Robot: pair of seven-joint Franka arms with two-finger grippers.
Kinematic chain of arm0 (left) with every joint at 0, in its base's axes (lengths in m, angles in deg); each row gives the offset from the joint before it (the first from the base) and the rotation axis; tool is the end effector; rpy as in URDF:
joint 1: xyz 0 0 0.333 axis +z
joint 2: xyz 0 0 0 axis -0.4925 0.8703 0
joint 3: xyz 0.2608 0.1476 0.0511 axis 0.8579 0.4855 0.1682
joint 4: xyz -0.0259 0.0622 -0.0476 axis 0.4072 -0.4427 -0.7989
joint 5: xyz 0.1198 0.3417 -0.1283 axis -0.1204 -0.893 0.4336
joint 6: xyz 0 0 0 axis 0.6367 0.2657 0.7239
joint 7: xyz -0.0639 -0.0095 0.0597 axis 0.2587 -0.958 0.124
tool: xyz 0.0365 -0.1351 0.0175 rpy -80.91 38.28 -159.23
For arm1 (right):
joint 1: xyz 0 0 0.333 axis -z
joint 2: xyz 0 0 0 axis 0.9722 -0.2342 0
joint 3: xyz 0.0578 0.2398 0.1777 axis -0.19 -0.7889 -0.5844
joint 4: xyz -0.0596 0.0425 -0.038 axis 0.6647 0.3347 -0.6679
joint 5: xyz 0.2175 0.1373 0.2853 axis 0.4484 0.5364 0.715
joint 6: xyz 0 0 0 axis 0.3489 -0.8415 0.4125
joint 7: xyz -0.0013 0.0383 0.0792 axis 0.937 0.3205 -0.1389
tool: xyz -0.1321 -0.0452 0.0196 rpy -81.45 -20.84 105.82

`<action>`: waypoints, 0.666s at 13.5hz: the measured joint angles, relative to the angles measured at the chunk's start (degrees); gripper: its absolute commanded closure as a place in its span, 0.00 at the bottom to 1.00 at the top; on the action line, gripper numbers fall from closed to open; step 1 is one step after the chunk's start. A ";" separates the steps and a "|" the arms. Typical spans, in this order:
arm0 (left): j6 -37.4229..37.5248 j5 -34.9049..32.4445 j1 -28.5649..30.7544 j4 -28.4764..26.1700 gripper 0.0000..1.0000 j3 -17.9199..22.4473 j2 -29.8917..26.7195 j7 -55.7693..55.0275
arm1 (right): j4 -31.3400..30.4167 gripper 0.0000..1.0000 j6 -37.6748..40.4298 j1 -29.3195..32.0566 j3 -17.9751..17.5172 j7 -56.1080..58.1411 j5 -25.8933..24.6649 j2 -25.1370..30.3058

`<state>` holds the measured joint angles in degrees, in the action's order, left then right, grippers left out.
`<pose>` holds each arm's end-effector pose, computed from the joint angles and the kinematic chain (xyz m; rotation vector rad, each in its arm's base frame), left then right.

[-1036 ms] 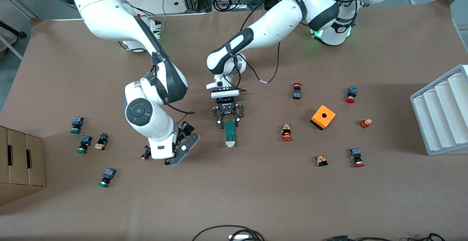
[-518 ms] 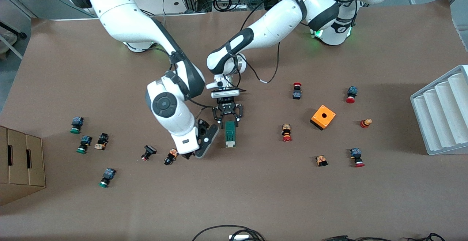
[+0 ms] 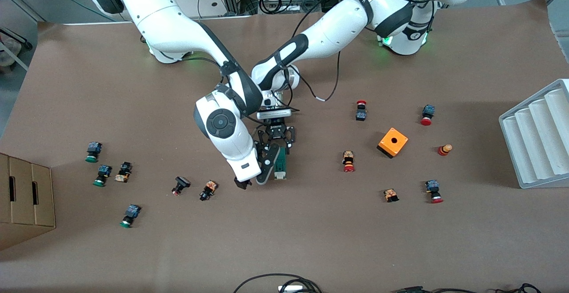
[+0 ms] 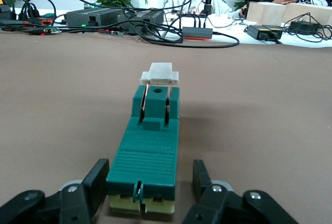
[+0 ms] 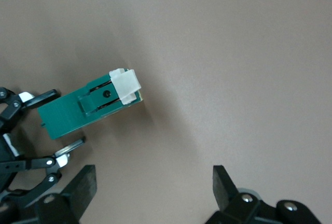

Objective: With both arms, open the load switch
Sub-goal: 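Bring the right gripper above the white switch handle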

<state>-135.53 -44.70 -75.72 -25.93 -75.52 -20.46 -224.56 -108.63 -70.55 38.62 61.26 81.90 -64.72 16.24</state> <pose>0.3788 -0.5612 0.0531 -2.5491 -0.1949 -1.7659 0.5956 0.3900 0.2493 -2.5965 -1.7231 -0.1865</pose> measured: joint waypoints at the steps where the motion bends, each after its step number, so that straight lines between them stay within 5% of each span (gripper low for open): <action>1: 0.00 0.00 0.00 0.00 0.27 0.00 0.00 0.00 | 0.55 0.00 -0.08 -0.19 0.12 0.48 0.00 -0.51; 9: 0.06 0.00 -0.02 0.00 0.27 0.00 0.03 0.00 | 5.51 0.00 -4.87 -2.31 1.56 1.19 0.00 -6.15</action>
<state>-135.47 -44.70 -75.73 -25.93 -75.52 -20.44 -224.56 -103.12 -75.42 36.31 62.82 83.09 -64.73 10.10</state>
